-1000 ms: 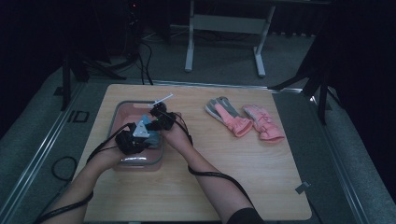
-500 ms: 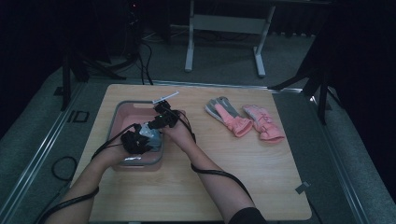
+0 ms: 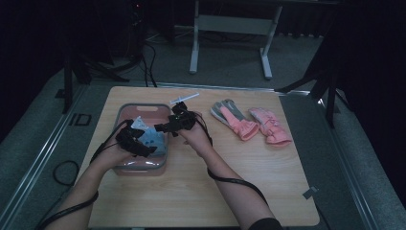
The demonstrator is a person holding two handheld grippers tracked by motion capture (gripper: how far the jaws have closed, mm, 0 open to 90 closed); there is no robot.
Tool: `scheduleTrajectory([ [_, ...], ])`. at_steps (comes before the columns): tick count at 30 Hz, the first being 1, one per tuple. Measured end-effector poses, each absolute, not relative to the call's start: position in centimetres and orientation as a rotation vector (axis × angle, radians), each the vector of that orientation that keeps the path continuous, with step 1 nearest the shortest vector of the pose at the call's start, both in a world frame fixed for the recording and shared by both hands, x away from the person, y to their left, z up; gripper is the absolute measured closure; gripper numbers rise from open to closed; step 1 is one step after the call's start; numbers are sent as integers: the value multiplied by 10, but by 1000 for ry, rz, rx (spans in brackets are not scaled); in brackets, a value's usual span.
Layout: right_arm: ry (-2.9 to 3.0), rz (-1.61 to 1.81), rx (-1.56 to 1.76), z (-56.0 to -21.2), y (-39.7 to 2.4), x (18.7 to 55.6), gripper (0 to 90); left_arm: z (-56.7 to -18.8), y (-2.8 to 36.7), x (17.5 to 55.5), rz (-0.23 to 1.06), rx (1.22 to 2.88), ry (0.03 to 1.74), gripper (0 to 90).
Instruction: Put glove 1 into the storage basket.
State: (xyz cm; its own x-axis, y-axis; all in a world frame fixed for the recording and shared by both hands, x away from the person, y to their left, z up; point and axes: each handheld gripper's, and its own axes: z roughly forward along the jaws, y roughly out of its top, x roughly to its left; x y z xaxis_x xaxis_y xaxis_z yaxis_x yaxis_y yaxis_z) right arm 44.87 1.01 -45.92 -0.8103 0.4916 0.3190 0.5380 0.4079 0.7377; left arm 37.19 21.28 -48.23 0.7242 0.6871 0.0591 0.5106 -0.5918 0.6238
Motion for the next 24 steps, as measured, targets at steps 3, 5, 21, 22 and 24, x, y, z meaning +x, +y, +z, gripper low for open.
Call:
scheduleTrajectory([
  [3, -2571, -1412, -940, -457, 1, 444, 203, -474, 212, 366, 386, 2308, 902, 148],
  [5, -2572, -1431, -919, -457, -5, 439, 203, -470, 210, 360, 389, 2283, 896, 148],
  [21, -2671, -1472, -832, -446, -57, 414, 142, -451, 166, 325, 327, 2128, 788, 148],
  [22, -2674, -1469, -825, -446, -61, 412, 143, -451, 161, 323, 333, 2128, 783, 148],
  [24, -2677, -1465, -818, -447, -68, 410, 144, -451, 153, 321, 328, 2127, 774, 148],
])
